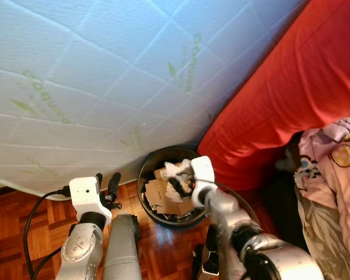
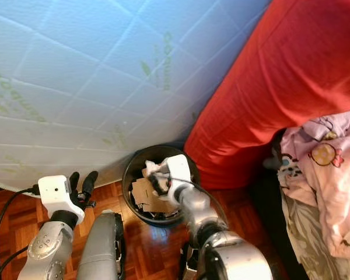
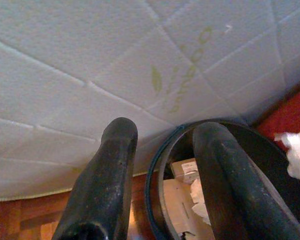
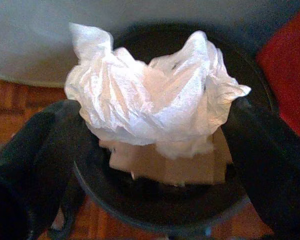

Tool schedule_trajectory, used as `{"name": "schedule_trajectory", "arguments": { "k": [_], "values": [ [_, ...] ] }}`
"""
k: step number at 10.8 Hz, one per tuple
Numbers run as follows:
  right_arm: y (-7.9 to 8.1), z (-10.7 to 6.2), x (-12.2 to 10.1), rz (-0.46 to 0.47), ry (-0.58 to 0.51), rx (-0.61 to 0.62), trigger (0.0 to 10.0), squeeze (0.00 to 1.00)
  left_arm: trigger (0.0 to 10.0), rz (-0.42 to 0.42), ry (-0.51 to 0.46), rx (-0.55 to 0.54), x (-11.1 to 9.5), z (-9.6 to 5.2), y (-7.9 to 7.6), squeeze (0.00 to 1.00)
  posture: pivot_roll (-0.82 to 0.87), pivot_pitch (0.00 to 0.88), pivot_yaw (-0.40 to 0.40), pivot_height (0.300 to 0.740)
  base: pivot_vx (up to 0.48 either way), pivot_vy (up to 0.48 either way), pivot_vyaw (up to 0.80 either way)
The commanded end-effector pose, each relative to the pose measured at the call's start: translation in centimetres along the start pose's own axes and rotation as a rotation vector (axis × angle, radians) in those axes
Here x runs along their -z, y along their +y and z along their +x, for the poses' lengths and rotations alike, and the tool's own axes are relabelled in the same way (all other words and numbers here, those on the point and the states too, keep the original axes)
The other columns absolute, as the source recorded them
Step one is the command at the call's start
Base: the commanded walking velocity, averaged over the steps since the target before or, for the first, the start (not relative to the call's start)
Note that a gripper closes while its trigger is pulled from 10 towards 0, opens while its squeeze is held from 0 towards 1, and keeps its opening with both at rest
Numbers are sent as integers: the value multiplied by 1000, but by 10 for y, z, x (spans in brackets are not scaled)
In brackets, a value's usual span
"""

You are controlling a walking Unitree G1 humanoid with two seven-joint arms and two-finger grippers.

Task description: Clean up the room

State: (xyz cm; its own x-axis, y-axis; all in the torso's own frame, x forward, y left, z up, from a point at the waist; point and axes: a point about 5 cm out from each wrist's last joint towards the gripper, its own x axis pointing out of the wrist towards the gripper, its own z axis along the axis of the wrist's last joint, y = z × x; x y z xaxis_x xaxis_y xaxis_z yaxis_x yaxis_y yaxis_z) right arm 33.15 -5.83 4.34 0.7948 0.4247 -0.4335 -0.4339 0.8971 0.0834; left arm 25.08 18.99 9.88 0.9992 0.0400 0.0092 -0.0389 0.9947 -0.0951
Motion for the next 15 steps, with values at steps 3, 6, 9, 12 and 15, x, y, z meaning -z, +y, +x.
{"name": "schedule_trajectory", "arguments": {
  "k": [3, 6, 9, 12, 15],
  "values": [
    [7, -3, 17, 47, 12, -57, 10000, 1000, 10000, -9, 38, -8, 7, -4, 0, 0, 250, 358, -89, 622, 0, 0, 0],
    [4, -3, 15, 58, 5, -11, 10000, 0, 10000, -10, 41, -10, 7, -5, 1, 0, 252, 365, -88, 622, 0, 0, 0],
    [-2, -1, -13, 267, -158, -5, 10000, 0, 10000, -10, 39, -9, 7, -4, 2, 0, 253, 372, -86, 622, 0, 0, 0],
    [5, -2, 12, 119, -6, -35, 10000, 0, 10000, -11, 37, -6, 6, -3, 0, 0, 253, 373, -84, 622, 0, 0, 0],
    [-1, -4, 21, -76, 82, 18, 10000, 0, 10000, -12, 30, -4, 4, -1, 0, 0, 254, 375, -84, 622, 0, 0, 0]
  ]
}}
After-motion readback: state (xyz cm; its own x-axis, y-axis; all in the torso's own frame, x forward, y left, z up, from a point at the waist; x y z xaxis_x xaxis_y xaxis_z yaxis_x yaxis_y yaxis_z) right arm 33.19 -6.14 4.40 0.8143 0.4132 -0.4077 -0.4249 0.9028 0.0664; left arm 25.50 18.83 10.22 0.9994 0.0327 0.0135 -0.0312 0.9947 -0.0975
